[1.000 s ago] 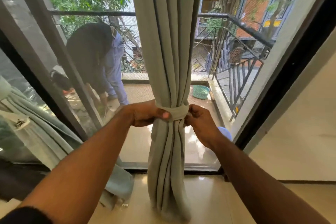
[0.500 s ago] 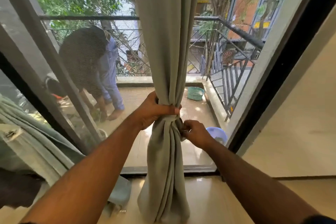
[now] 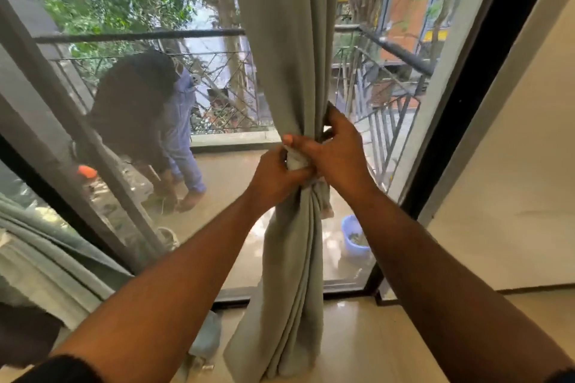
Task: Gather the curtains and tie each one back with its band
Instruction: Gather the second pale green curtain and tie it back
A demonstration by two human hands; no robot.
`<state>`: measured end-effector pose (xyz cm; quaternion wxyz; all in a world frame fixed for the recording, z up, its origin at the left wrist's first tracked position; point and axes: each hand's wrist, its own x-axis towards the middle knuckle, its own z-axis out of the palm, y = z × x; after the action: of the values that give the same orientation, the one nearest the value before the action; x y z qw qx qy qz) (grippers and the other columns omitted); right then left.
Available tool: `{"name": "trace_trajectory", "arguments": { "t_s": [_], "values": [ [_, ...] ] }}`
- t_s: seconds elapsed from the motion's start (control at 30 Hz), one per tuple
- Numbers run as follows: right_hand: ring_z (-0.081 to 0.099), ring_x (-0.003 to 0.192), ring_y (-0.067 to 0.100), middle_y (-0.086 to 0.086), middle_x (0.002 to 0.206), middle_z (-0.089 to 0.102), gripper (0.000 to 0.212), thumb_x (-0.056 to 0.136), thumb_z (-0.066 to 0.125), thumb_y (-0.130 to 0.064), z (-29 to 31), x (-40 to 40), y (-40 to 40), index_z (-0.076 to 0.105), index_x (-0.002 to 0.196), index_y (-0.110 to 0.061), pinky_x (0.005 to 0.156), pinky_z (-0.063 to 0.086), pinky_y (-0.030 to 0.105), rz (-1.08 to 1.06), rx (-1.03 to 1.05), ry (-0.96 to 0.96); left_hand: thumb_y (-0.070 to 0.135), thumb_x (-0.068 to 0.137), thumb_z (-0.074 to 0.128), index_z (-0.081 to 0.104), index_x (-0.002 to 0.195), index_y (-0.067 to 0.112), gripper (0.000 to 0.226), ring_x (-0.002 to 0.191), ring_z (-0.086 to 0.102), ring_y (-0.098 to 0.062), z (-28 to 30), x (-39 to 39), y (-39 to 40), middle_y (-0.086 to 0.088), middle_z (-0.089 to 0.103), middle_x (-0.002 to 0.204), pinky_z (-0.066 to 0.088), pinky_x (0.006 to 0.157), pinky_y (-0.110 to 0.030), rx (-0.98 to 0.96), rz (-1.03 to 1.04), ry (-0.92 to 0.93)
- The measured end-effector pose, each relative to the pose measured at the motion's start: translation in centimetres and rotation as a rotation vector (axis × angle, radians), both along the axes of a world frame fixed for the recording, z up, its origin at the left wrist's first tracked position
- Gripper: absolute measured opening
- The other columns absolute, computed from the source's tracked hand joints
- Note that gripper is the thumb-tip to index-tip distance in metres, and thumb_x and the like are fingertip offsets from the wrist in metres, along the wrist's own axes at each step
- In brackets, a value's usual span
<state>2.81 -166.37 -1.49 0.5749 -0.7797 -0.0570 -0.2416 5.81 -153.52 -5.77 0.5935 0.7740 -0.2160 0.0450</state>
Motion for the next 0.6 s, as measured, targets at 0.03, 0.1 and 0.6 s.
{"name": "trace_trajectory", "arguments": {
  "t_s": [0.03,0.1,0.6],
  "values": [
    [0.062,0.082,0.002,-0.008,0.101,0.069,0.062,0.067,0.084,-0.041,0.5,0.1,-0.7,0.062,0.122,-0.021,0.064,0.047,0.007,-0.081,0.016,-0.019,0.026,0.068,0.075,0.068,0.094,0.029,0.027,0.084,0.069,0.002,0.2,0.2,-1.3,0.008,0.073,0.089,0.055,0.076,-0.019,0.031,0.000,-0.009],
    [0.062,0.075,0.000,-0.010,0.088,0.069,0.048,0.071,0.083,-0.038,1.5,-0.1,-3.1,0.068,0.110,-0.016,0.064,0.045,0.007,-0.187,0.019,-0.059,0.030,0.068,0.075,0.067,0.096,0.030,0.029,0.082,0.067,0.007,0.8,0.6,-4.4,0.008,0.073,0.091,0.055,0.076,-0.020,0.053,-0.028,-0.002],
    [0.058,0.085,0.014,0.003,0.103,0.068,0.050,0.074,0.082,-0.034,6.8,-7.6,-21.2,0.066,0.115,-0.012,0.071,0.043,0.013,-0.692,-0.206,-0.146,-0.010,0.083,0.067,0.041,0.146,0.013,0.072,0.091,0.061,-0.008,6.9,-3.5,-19.7,-0.005,0.059,0.129,0.053,0.083,-0.018,0.187,-0.590,-0.078]
  ]
}}
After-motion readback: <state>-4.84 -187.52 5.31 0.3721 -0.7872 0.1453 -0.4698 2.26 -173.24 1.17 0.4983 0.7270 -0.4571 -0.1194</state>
